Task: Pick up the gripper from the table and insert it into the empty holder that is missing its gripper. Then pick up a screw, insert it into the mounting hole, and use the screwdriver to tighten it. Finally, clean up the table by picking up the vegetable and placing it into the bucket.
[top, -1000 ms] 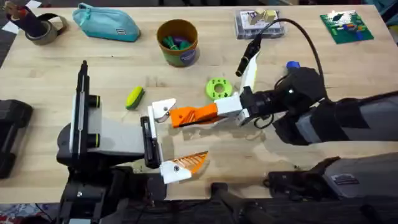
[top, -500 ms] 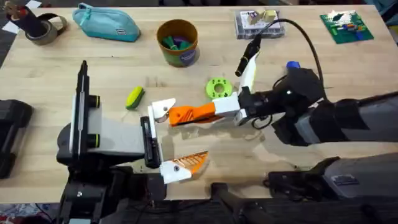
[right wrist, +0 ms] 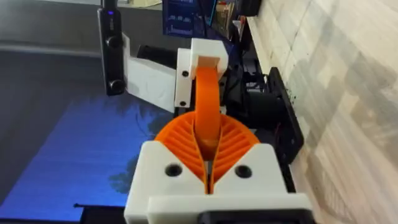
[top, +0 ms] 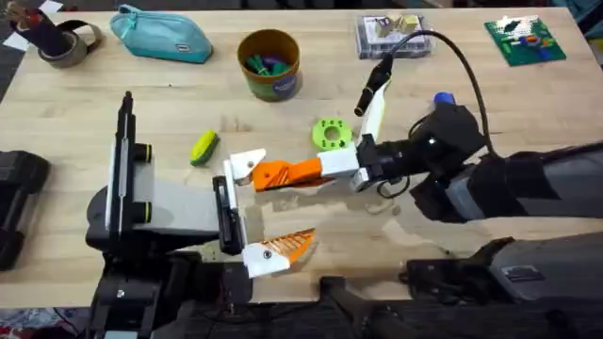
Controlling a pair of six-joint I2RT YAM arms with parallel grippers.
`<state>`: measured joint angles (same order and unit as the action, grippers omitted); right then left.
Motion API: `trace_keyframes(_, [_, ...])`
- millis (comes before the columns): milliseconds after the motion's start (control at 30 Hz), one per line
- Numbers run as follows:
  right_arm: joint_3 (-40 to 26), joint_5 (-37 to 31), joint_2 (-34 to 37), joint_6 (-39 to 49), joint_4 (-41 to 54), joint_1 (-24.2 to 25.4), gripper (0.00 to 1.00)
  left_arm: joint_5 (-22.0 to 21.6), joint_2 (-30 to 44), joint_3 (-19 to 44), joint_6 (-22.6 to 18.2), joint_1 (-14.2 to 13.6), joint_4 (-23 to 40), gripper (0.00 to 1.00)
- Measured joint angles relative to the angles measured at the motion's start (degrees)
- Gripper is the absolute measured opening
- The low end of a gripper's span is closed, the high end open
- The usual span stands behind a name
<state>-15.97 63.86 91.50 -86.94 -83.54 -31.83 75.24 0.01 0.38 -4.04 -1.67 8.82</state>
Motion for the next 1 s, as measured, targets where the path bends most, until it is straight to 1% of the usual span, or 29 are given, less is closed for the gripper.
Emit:
trace_keyframes(100, [-0.4,0.0,0.0,0.0,1.0,0.0,0.022,0.0,0.0,0.0,0.0,0.0,0.0,0.988])
trace_keyframes(200, [-1.8,0.1,-0.1,0.5,4.3,-0.1,0.022,-0.1,0.0,0.0,0.2,0.0,0.0,0.988])
trace_keyframes(367, [-3.6,0.0,-0.1,1.7,5.9,-0.4,0.022,0.0,0.0,0.0,0.2,0.0,0.0,0.988])
trace_keyframes(600, [-4.4,0.1,0.2,2.0,6.4,-0.5,0.022,0.0,0.0,0.0,-0.1,0.0,0.0,0.988])
trace_keyframes(867, [-7.2,-0.5,3.0,2.1,6.3,-2.5,0.022,-0.1,0.0,0.0,0.0,0.0,0.0,0.988])
trace_keyframes(1000, [-7.6,-0.9,3.4,2.1,6.3,-2.6,0.022,-0.3,0.0,0.0,0.0,0.1,0.0,0.988])
